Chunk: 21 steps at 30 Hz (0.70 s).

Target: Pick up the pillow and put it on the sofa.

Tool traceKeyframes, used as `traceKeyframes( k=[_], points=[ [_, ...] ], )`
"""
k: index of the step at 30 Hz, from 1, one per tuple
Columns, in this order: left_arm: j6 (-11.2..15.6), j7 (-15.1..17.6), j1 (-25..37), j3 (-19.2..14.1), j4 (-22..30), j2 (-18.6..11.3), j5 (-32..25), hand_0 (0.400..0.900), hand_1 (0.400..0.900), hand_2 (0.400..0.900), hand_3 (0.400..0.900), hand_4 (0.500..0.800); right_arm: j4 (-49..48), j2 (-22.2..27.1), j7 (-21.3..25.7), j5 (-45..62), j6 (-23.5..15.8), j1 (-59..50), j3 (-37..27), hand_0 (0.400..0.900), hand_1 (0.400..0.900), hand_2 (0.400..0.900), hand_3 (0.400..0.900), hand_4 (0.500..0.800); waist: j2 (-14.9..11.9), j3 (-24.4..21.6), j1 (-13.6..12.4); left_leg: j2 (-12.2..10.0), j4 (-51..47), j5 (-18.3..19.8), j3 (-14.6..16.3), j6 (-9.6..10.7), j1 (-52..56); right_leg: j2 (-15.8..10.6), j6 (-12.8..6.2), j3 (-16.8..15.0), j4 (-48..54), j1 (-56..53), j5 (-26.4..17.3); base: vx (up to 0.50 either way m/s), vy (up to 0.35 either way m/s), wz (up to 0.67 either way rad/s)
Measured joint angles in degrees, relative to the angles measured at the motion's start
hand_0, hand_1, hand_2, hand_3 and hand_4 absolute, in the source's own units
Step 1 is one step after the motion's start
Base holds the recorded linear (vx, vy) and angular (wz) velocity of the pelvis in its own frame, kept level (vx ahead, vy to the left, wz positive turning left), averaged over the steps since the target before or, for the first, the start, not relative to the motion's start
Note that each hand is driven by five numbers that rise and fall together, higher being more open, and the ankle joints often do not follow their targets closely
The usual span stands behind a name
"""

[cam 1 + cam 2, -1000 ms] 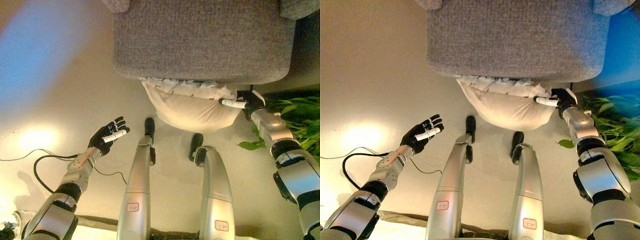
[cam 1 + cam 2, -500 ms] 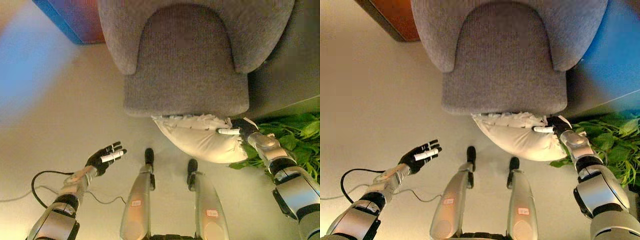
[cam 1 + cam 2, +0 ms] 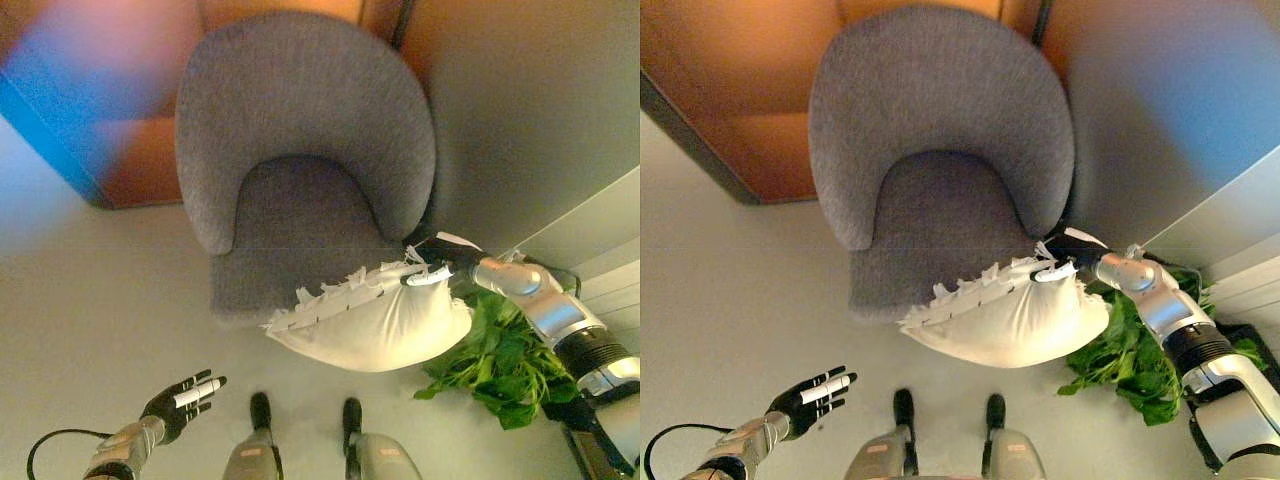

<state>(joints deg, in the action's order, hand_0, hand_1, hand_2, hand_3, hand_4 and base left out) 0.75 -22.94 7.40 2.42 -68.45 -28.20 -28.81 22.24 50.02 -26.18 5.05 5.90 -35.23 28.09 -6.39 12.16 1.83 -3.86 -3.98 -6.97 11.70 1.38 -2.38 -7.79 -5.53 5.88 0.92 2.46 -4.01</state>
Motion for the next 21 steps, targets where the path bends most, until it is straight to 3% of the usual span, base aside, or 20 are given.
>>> traceKeyframes(
  k=[7, 13, 21],
  points=[
    [-1.09, 0.42, -2.48, -0.07, -1.52, 3.79, 1.03, 0.900, 0.900, 0.900, 0.900, 0.800, -4.71, 3.41, -3.58, 1.55, 2.63, -15.16, 9.45, 0.400, 0.400, 0.400, 0.400, 0.500, 1.36, -5.98, 2.82, -0.56, -0.62, 1.02, 2.49, 0.71, 2.74, 0.45, 0.22, -0.81, 2.85, -2.36, -1.00, -0.01, 0.045, -0.14],
    [-2.76, 0.86, -2.57, -0.07, -1.51, 5.11, 1.02, 0.900, 0.900, 0.900, 0.900, 0.800, -6.25, 3.43, -3.53, 7.11, 5.18, -24.98, 16.44, 0.400, 0.400, 0.400, 0.400, 0.500, 2.08, -7.73, 2.73, -1.42, -0.63, 1.06, 2.68, 1.32, 3.07, 1.23, 0.44, -0.62, 3.52, -2.79, -1.16, -0.01, 0.013, -0.01],
    [-3.62, 0.91, -2.86, -0.08, -1.54, 5.61, 0.93, 0.900, 0.900, 0.900, 0.900, 0.800, -2.78, 2.80, -0.73, 14.89, 7.76, -28.63, 18.83, 0.400, 0.400, 0.400, 0.400, 0.500, 2.28, -8.25, 2.31, -1.57, -0.65, 1.07, 2.25, 1.44, 3.38, 1.28, 0.63, 0.16, 4.01, -3.62, -1.26, 0.04, 0.001, 0.10]
  ],
)
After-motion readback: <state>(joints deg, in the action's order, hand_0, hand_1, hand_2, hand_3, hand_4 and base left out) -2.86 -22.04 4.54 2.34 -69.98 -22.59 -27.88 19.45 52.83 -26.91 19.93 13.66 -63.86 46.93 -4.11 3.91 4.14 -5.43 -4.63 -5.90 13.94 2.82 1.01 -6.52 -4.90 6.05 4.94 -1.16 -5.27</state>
